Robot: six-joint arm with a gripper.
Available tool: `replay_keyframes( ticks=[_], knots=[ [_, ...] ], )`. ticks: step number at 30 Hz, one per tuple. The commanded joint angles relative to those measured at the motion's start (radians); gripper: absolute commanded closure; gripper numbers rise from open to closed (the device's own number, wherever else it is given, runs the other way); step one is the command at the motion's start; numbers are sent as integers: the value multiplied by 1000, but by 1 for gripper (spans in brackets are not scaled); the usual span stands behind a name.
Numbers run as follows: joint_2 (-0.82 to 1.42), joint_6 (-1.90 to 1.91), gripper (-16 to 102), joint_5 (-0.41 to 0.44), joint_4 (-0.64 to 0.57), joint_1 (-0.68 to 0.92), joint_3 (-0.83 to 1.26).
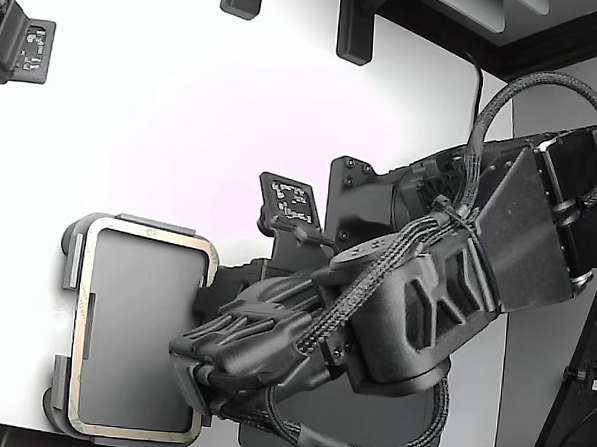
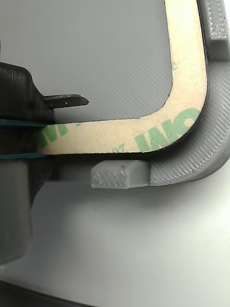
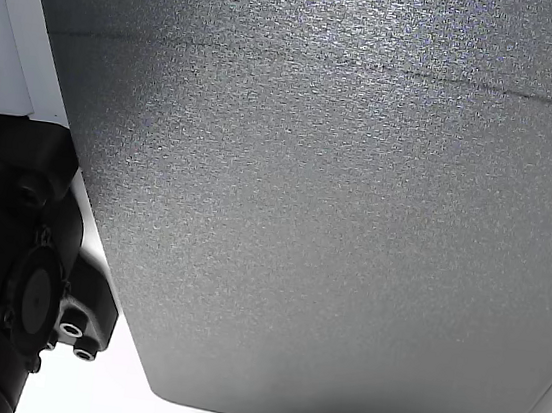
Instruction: Grab top frame and put it into gray box.
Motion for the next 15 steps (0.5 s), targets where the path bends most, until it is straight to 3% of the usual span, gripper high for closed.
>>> replay_keyframes(
  ticks=[1,15],
  knots=[
    [17,3,99,-2,12,-15,-31],
    [15,9,99,-9,12,-17,-26]
  ],
)
